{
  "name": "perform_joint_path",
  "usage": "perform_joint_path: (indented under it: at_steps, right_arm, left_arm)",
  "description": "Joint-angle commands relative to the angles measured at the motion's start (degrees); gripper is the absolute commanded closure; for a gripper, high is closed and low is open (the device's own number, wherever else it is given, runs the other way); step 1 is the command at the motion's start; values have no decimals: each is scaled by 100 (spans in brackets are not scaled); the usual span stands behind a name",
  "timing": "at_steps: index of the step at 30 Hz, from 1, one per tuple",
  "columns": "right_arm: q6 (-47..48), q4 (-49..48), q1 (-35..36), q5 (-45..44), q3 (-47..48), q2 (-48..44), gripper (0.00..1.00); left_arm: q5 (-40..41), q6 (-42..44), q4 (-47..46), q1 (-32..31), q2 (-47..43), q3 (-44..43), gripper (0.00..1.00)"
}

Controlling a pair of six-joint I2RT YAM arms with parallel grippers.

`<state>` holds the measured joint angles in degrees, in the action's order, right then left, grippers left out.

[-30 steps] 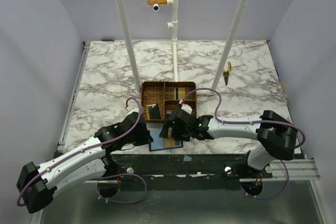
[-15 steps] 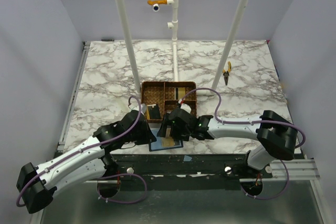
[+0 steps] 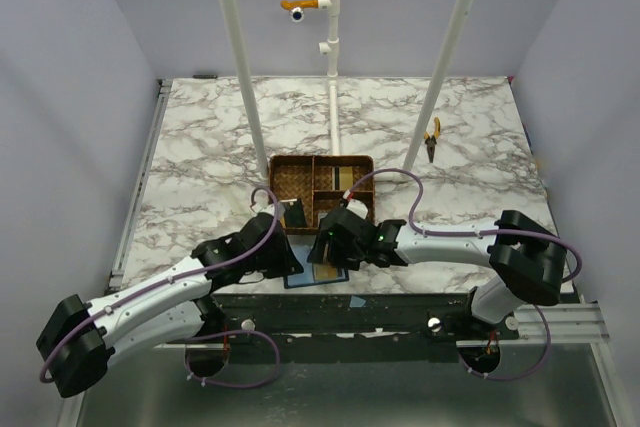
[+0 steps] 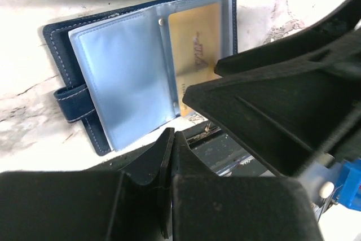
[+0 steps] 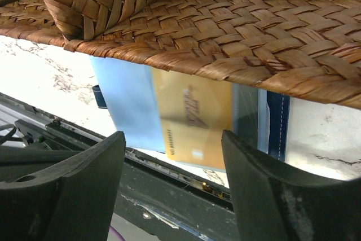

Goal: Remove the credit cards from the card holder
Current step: Remove the credit card from the card holder.

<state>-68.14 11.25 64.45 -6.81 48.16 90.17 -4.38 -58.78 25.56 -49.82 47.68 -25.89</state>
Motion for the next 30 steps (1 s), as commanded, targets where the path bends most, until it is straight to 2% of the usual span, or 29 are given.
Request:
perform_joint_path:
  at_steps: [1,6,13,20,27,30]
  right_arm:
    - [-34,144,44,-164,13,-1,35]
    - [-43,163,42,-162,10,60,57]
    - [-4,308,43,-221,47,21,58]
    - [63,1146,46,-720,220,-32,58]
    - [62,1224,43,-813,158,-50,59]
    - [89,1141,45,-782,151,-27,66]
  left_arm:
    - [-372,-355,-902,82,262,443,100]
    - [-438,-462,-1322,226,275,789,93]
    - [-731,-564,-2071,375,318,1097,92]
    - [-794,-568,-2380,379,552,1121,89]
    - [-767,-625,-2499,396,673,1190,84]
    - [-792,-625,-2530,409,749,1217,84]
